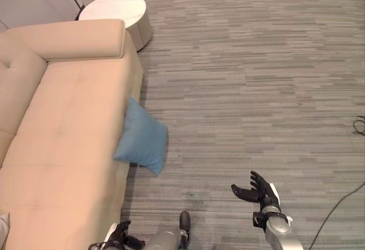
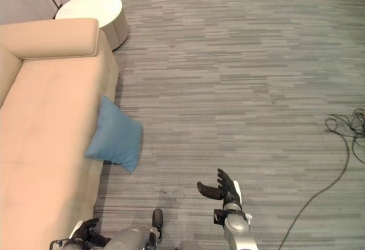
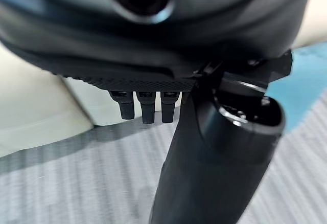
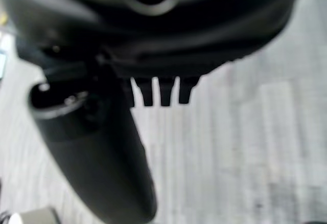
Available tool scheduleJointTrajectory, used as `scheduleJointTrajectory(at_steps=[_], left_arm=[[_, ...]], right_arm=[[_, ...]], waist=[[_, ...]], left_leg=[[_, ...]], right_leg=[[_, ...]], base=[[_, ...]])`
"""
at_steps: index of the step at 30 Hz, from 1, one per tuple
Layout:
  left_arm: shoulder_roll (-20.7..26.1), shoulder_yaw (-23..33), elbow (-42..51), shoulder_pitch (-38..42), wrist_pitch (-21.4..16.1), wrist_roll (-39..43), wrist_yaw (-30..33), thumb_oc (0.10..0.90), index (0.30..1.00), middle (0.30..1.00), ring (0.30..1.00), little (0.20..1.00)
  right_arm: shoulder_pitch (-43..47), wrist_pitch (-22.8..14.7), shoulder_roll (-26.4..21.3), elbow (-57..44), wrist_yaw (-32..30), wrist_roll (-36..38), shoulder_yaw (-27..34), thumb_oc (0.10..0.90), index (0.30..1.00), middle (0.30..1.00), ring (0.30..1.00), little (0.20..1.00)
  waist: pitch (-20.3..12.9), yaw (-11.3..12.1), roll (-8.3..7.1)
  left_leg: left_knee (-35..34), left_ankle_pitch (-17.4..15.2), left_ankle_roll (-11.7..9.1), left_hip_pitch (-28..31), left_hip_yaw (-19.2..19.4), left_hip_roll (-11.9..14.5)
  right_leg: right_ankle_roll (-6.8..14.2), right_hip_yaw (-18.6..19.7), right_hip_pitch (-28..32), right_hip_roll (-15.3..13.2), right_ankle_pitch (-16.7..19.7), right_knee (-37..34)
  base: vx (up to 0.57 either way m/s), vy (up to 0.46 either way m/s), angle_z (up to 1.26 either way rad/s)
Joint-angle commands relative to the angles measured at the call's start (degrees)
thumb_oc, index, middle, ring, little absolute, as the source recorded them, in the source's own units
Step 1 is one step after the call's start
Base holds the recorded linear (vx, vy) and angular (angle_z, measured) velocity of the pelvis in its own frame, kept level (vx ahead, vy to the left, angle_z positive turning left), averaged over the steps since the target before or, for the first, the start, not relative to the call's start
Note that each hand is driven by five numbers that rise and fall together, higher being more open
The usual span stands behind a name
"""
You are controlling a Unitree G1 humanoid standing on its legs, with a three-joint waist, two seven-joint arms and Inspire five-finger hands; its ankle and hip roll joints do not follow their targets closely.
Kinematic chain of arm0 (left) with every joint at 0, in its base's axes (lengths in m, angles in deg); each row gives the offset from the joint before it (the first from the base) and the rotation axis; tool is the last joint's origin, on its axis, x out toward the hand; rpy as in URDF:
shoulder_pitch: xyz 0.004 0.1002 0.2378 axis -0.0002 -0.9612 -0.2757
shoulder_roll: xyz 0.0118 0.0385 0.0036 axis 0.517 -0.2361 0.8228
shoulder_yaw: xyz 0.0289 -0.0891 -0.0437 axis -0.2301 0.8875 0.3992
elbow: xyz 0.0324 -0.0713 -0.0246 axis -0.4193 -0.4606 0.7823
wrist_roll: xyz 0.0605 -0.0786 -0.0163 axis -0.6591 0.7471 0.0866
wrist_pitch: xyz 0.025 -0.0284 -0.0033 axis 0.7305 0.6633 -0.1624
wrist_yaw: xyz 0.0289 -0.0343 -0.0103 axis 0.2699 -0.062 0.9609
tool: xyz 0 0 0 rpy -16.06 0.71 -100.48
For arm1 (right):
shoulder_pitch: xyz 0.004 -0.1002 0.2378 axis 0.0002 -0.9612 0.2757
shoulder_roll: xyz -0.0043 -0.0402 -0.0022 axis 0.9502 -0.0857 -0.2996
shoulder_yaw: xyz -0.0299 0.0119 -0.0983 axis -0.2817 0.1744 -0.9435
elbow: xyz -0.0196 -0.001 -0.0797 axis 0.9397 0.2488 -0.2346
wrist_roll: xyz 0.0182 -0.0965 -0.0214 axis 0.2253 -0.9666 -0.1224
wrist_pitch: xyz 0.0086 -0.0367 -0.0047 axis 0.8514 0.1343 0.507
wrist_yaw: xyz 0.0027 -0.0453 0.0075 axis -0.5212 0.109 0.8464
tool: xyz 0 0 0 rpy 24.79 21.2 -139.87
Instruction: Pick up all the scattered cushions and arrange them neatly on the sofa.
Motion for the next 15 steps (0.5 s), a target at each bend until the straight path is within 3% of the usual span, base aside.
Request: scheduleJointTrajectory(at_steps=[1, 2, 3, 4, 8, 10, 12, 13, 15], left_arm=[[1.7, 0.0, -0.4, -2.9, -0.1, 0.1, 0.7, 0.8, 0.9, 0.9, 0.9, 0.9], [1.5, -0.2, -0.9, -2.7, 0.0, -0.2, 0.6, 0.8, 0.9, 0.9, 0.9, 0.9], [1.1, -0.4, -1.9, -2.3, 0.1, -0.9, 0.3, 0.8, 0.9, 0.9, 0.9, 0.9], [1.1, -0.4, -1.9, -2.3, 0.1, -0.9, 0.3, 0.8, 0.9, 0.9, 0.9, 0.9], [0.5, -0.8, -4.6, -2.3, 0.6, -2.6, 0.1, 0.8, 0.9, 0.9, 0.9, 0.9], [0.5, -0.6, -5.3, -2.3, 0.7, -2.6, -0.1, 0.8, 0.9, 0.9, 0.9, 0.9], [0.6, -0.6, -5.5, -2.3, 0.7, -2.8, -0.2, 0.8, 0.9, 0.9, 0.9, 0.9], [0.7, 0.1, -5.9, -2.4, 0.4, -2.1, -0.4, 0.8, 0.9, 0.9, 0.9, 0.9], [0.4, 0.8, -6.0, -2.8, 0.3, -0.6, -0.5, 0.8, 0.9, 0.9, 0.9, 0.9]], right_arm=[[-2.5, -2.9, -3.1, -6.3, 0.0, -0.4, 1.7, 0.8, 0.9, 0.9, 0.9, 0.9], [-2.6, -2.8, -3.2, -6.3, 0.1, -0.2, 1.7, 0.8, 0.9, 0.9, 0.9, 0.9], [-2.7, -2.8, -3.3, -6.0, 0.1, -0.1, 1.4, 0.8, 0.9, 0.9, 0.9, 0.9], [-2.7, -2.8, -3.3, -6.0, 0.1, -0.1, 1.4, 0.8, 0.9, 0.9, 0.9, 0.9], [-3.1, -2.7, -2.7, -5.1, 0.6, -0.2, 0.7, 0.8, 0.9, 0.9, 0.9, 0.9], [-3.7, -2.3, -2.4, -4.5, 0.8, -0.1, 0.9, 0.8, 0.9, 0.9, 0.9, 0.9], [-4.2, -2.1, -2.5, -4.1, 0.8, -0.5, 1.1, 0.8, 0.9, 0.9, 0.9, 0.9], [-5.5, -1.6, -1.9, -4.3, 1.1, -0.1, 1.7, 0.8, 0.9, 0.9, 0.9, 0.9], [-5.9, -1.6, -2.0, -4.2, 1.3, 0.1, 2.0, 0.8, 0.9, 0.9, 0.9, 0.9]], waist=[[1.0, -2.6, 4.57], [1.1, -3.0, 4.46], [1.3, -3.6, 4.48], [1.4, -3.7, 4.57], [1.5, -5.1, 4.74], [1.4, -5.7, 4.71], [1.5, -6.5, 4.93], [0.1, -6.4, 3.36], [-0.5, -6.7, 3.33]], left_leg=[[2.4, -4.2, -6.0, 0.5, -2.4, 3.4], [3.2, -5.1, -6.2, 0.8, -3.1, 3.2], [4.9, -8.0, -6.9, 1.7, -5.1, 3.3], [5.1, -8.2, -6.8, 1.7, -5.3, 3.4], [6.6, -11.6, -8.5, 4.5, -11.5, 4.4], [6.0, -12.7, -9.4, 7.0, -13.7, 4.9], [5.6, -12.9, -9.8, 8.8, -14.9, 5.6], [6.6, -13.4, -10.8, 9.9, -17.6, 5.8], [8.7, -12.2, -11.8, 10.1, -18.3, 7.2]], right_leg=[[-2.0, -0.2, -2.6, 0.6, 9.6, -16.5], [-2.6, 0.1, -2.8, -0.4, 9.6, -18.5], [-3.1, 2.4, -5.5, -3.6, 11.2, -23.6], [-3.1, 2.2, -5.3, -3.6, 11.1, -23.7], [-1.4, 6.8, -10.7, -9.8, 16.1, -31.6], [-0.6, 6.5, -12.0, -12.6, 17.7, -35.1], [-0.1, 6.5, -12.3, -12.6, 18.4, -35.2], [0.4, 8.2, -9.5, -12.0, 18.8, -35.8], [0.6, 7.8, -8.3, -11.0, 19.5, -35.3]], base=[[0.34, -0.038, 0.99], [0.41, -0.131, 0.85], [0.29, -0.122, 0.93], [0.33, -0.189, 0.79], [0.31, -0.227, 0.58], [0.36, -0.271, 0.68], [0.28, -0.265, 0.54], [0.32, -0.375, 0.88], [0.26, -0.319, 0.98]])
